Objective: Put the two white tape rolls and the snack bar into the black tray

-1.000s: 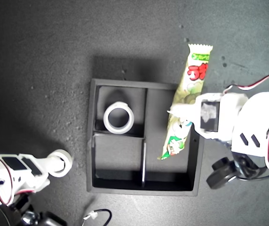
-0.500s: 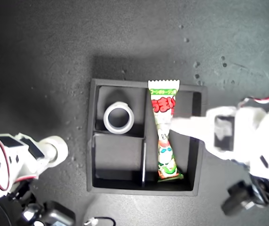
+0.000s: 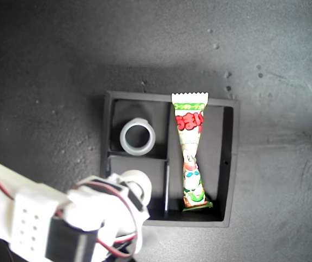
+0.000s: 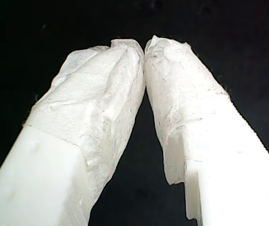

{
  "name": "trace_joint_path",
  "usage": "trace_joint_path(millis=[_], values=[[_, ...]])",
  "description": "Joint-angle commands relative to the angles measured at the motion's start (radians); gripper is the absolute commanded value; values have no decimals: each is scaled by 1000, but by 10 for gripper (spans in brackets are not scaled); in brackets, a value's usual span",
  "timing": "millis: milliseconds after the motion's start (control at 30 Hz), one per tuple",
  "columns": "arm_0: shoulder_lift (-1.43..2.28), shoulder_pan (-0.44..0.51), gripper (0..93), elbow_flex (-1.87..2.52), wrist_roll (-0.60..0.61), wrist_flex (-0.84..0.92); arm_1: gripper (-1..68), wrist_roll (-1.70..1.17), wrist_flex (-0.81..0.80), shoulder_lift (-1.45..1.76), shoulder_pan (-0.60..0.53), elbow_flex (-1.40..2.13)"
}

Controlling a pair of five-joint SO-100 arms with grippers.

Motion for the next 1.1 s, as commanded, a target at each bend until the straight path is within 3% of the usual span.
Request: trace_joint_path(millis=[0,67,200,367,433,567,733,833,933,1067], values=[[-41,40,1,-89,-51,18,-7,54,-195,253,26,408],[-71,58,18,-110,-72,18,-7,77,-245,344,17,554],[-106,83,186,-120,-118,20,-7,124,-350,491,-5,810],[-101,86,243,-115,-155,21,-7,166,-431,627,-35,1012],[-46,69,209,-69,-152,21,-7,184,-468,692,-54,1103],[247,-26,54,209,-121,23,-7,201,-600,913,-101,1379],[681,-225,1,621,-37,8,-7,204,-667,1051,-124,1592],[948,-331,1,962,-5,-94,-7,212,-718,1051,-132,1678],[1197,-360,1,1305,-5,-241,-7,222,-727,1051,-133,1746],[1456,-325,0,1684,-74,-399,-7,249,-733,1052,-127,1832]])
